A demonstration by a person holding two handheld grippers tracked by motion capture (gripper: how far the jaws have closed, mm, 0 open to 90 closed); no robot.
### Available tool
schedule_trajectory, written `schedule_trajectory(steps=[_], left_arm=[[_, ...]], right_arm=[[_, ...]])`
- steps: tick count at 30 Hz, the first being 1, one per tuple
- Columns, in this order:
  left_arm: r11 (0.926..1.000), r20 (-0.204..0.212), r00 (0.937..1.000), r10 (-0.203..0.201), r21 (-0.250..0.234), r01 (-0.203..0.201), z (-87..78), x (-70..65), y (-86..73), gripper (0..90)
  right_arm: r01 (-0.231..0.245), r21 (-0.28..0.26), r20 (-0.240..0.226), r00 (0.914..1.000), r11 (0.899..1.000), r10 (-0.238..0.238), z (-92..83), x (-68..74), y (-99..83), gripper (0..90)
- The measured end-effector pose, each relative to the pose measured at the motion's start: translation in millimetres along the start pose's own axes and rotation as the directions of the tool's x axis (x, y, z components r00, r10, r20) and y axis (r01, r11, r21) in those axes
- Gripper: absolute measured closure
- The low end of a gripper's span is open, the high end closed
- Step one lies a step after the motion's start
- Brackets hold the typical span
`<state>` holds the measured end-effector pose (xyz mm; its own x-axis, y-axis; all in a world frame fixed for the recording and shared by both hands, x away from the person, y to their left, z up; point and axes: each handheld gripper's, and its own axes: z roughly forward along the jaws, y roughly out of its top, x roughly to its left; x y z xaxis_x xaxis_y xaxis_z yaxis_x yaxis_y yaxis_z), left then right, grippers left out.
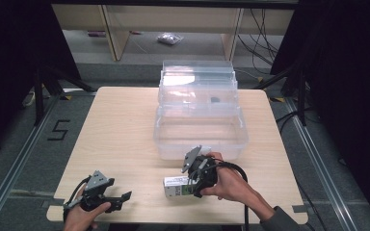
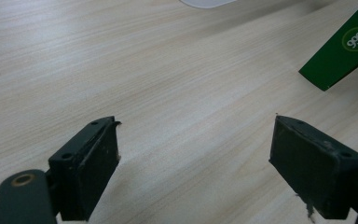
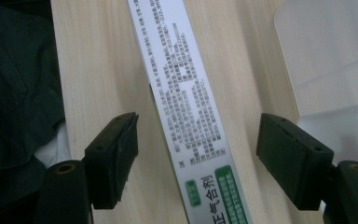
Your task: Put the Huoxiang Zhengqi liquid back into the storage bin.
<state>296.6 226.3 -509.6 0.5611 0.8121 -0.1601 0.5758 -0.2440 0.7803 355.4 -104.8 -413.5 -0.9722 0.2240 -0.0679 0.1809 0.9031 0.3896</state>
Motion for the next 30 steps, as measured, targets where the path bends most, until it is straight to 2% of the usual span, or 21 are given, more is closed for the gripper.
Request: schedule_trajectory(steps=[5,7,8,11,13,14,17,18,19,21,22,23,24,26,28,29,30], left_arm=[[1.0,0.0,1.0,0.007,0.005,-0.007,-0.4,0.5,0.0,14.7],[1.0,0.002,1.0,0.001,-0.001,-0.001,0.0,0.0,0.1,14.7],[1.0,-0.001,1.0,0.003,0.001,-0.003,-0.3,0.4,0.0,14.7],[1.0,0.0,1.0,0.003,0.003,-0.003,-0.2,0.7,0.0,14.7],[1.0,0.001,1.0,-0.002,-0.001,0.002,0.1,-0.1,0.0,14.7],[1.0,0.002,1.0,-0.003,-0.002,0.003,0.1,-0.1,0.0,14.7],[1.0,0.0,1.0,0.001,0.003,-0.001,-0.1,0.5,0.0,14.7],[1.0,0.0,1.0,0.002,0.002,-0.002,-0.1,0.5,0.0,14.7],[1.0,0.0,1.0,0.002,0.001,-0.002,-0.3,0.4,0.2,14.7],[1.0,0.0,1.0,0.003,0.002,-0.003,-0.4,0.5,0.2,14.7],[1.0,0.0,1.0,0.001,0.0,-0.001,-0.3,0.4,0.1,14.7],[1.0,0.0,1.0,0.001,0.0,-0.001,-0.3,0.4,0.1,14.7],[1.0,0.001,1.0,0.001,0.001,-0.001,-0.4,0.5,0.0,14.7],[1.0,0.002,1.0,0.002,0.002,-0.002,-0.4,0.5,-0.1,14.7],[1.0,0.003,1.0,-0.007,0.001,0.007,-0.3,0.3,0.0,14.7],[1.0,0.004,1.0,-0.002,0.004,0.002,-0.5,0.5,0.1,14.7],[1.0,0.004,1.0,-0.002,0.004,0.002,-0.5,0.5,0.1,14.7]], right_arm=[[0.018,0.028,-0.019,0.9997,0.999,-0.018,7.2,0.4,3.7,33.4],[0.05,0.025,-0.025,0.9985,0.998,-0.05,11.5,-1.3,4.7,34.8],[0.048,0.044,-0.024,0.9986,0.998,-0.047,14.9,-2.1,4.7,36.1],[0.042,0.044,-0.035,0.9986,0.998,-0.041,17.1,-3.4,4.3,37.5],[0.036,0.063,-0.036,0.9988,0.997,-0.034,19.8,-3.8,4.3,39.6],[0.031,0.089,-0.023,0.9993,0.996,-0.029,19.7,-4.1,4.2,40.6],[0.03,0.101,-0.031,0.9991,0.994,-0.027,20.8,-3.8,5.3,42.2],[0.055,0.108,-0.041,0.9979,0.993,-0.051,22.9,-5.1,6.7,44.8],[0.044,0.12,-0.037,0.9985,0.992,-0.039,23.3,-4.0,7.4,45.8],[0.053,0.126,-0.042,0.998,0.991,-0.048,24.2,-4.5,7.9,47.1],[0.096,0.135,-0.05,0.9947,0.986,-0.09,27.2,-7.2,9.1,48.3],[0.12,0.134,-0.058,0.9919,0.984,-0.113,28.8,-9.6,9.0,48.5],[0.086,0.155,-0.053,0.9955,0.984,-0.078,28.9,-7.9,9.1,49.1],[0.07,0.155,-0.063,0.9961,0.985,-0.061,29.5,-7.3,9.6,50.6],[0.099,0.167,-0.073,0.9934,0.981,-0.088,30.2,-10.1,10.2,52.7],[0.156,0.152,-0.081,0.9862,0.976,-0.145,31.5,-13.5,11.3,53.4],[0.156,0.152,-0.081,0.9862,0.976,-0.145,31.5,-13.5,11.3,53.4]])
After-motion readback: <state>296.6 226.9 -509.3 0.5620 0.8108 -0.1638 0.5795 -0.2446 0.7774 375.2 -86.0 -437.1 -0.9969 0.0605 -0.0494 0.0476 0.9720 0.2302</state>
